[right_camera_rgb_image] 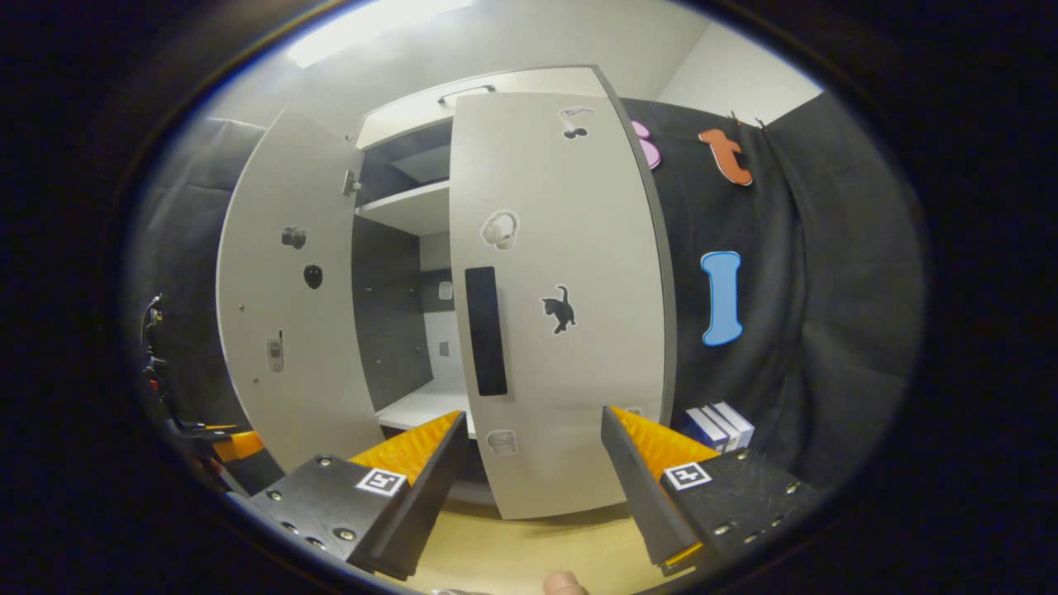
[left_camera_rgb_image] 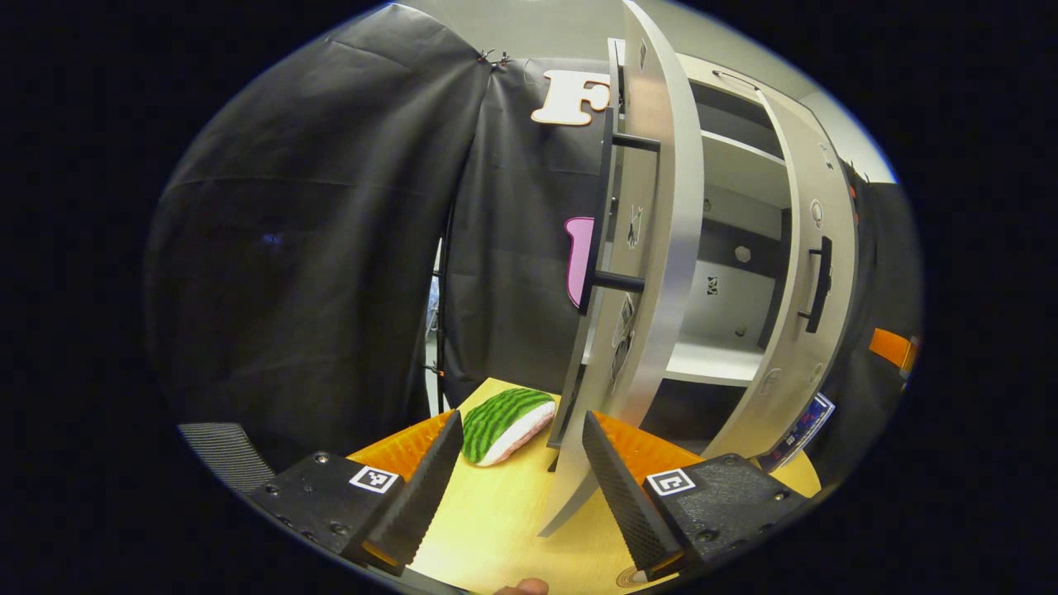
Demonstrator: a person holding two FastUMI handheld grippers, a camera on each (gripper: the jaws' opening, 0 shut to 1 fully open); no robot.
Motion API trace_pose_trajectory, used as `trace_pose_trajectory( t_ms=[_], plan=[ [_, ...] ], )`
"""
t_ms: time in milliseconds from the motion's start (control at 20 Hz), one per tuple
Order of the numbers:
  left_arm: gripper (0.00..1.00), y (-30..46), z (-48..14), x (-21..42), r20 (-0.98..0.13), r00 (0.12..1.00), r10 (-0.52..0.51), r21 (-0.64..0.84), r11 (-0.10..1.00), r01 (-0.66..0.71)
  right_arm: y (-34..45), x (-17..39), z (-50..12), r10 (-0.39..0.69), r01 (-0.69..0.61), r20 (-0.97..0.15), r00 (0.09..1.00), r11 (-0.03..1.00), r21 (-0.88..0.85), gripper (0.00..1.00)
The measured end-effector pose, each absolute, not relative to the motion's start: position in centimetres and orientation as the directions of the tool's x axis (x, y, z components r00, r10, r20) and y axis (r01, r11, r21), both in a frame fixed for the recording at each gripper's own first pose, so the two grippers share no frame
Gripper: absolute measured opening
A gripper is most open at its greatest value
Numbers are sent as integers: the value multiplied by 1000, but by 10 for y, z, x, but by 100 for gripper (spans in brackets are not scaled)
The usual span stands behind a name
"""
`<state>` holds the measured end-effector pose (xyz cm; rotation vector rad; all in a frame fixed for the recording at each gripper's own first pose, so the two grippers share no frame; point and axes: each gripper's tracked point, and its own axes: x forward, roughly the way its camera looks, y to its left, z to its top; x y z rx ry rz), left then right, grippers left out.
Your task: Grasp the bottle in the cabinet with the left hand and place it on the coaster, then close the right door with the right hand and the left door with the left hand.
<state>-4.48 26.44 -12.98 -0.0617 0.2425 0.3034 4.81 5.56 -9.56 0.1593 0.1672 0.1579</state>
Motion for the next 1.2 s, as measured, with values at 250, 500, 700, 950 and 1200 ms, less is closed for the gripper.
trace_pose_trajectory(
  t_ms=[250,500,700,950,1200],
  plan=[
    [93,248,-133,-41,-248,933,262,-24,961,-276,47,44,-95,156,-129,-151,976,977,173,93],
    [94,233,-134,-37,-259,939,227,-28,970,-243,40,40,-97,138,-110,-152,979,978,176,98],
    [94,217,-137,-31,-265,946,188,-27,979,-202,35,37,-97,124,-97,-151,981,979,180,98],
    [93,175,-140,-13,-277,957,83,-51,994,-101,29,34,-93,110,-85,-142,984,981,174,98],
    [94,108,-131,8,-241,969,-57,-77,996,39,24,30,-93,96,-71,-142,985,983,172,98]
  ],
)
